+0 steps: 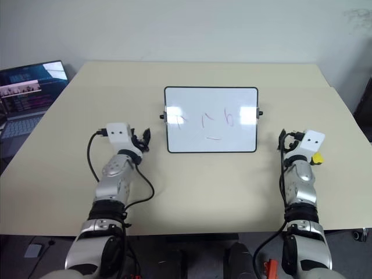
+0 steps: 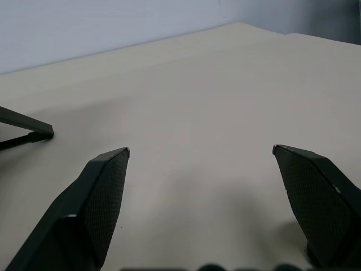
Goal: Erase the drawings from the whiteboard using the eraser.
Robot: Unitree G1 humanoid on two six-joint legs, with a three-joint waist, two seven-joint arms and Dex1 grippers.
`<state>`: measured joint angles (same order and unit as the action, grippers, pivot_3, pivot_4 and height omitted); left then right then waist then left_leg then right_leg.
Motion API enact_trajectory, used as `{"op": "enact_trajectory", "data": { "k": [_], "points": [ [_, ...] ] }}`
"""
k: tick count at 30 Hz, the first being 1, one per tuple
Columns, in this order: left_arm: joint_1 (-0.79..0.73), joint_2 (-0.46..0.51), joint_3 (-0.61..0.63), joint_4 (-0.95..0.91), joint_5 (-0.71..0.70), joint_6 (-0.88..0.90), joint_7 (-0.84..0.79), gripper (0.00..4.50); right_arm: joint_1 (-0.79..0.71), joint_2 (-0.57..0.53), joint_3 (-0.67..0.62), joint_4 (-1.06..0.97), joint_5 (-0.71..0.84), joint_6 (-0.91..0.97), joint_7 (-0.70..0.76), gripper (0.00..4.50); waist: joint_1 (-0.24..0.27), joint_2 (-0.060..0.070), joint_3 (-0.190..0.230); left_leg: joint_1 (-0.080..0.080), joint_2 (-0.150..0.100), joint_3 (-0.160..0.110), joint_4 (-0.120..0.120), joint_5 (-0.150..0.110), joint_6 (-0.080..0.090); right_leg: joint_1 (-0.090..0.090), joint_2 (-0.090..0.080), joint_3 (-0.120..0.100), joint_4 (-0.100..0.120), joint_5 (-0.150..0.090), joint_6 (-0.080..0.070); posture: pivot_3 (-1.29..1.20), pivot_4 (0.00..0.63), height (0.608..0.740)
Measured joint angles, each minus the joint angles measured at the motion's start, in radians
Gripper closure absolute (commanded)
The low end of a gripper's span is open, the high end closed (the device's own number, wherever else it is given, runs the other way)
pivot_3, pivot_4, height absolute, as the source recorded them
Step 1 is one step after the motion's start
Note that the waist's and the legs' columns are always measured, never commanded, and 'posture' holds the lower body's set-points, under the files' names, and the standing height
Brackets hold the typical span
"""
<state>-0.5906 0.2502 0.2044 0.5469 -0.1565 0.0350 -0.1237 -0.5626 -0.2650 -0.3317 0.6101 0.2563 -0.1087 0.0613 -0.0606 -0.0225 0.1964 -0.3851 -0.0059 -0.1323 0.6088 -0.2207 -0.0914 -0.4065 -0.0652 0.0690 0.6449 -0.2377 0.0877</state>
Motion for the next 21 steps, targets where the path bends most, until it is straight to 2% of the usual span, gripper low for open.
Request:
{"op": "enact_trajectory", "data": {
  "k": [7,13,21],
  "points": [
    [0.012,-0.013,-0.001,-0.008,-0.003,0.002,-0.020,1.71,0.000,0.000,0.001,-0.004,0.001,0.015,0.012,0.05,0.000,0.000,0.000,0.000,0.000,0.000,0.000,0.000,0.000,0.000,0.000,0.000,0.000,0.000,0.000,0.00,0.150,0.740],
    [0.071,-0.016,0.001,-0.044,-0.011,0.000,-0.026,1.71,0.001,-0.001,0.040,-0.101,0.036,0.132,0.114,0.05,-0.003,0.000,0.000,0.000,0.000,0.000,0.000,0.000,0.000,0.000,0.000,0.000,0.001,0.000,0.000,0.00,0.150,0.740],
    [0.079,-0.010,0.003,-0.047,-0.020,0.000,-0.041,1.71,0.038,-0.002,0.040,-0.155,0.034,0.169,0.096,0.05,0.003,0.000,0.000,0.000,0.000,0.000,0.000,0.000,0.000,0.000,0.000,0.000,0.000,0.000,0.000,0.00,0.150,0.740]
  ]
}}
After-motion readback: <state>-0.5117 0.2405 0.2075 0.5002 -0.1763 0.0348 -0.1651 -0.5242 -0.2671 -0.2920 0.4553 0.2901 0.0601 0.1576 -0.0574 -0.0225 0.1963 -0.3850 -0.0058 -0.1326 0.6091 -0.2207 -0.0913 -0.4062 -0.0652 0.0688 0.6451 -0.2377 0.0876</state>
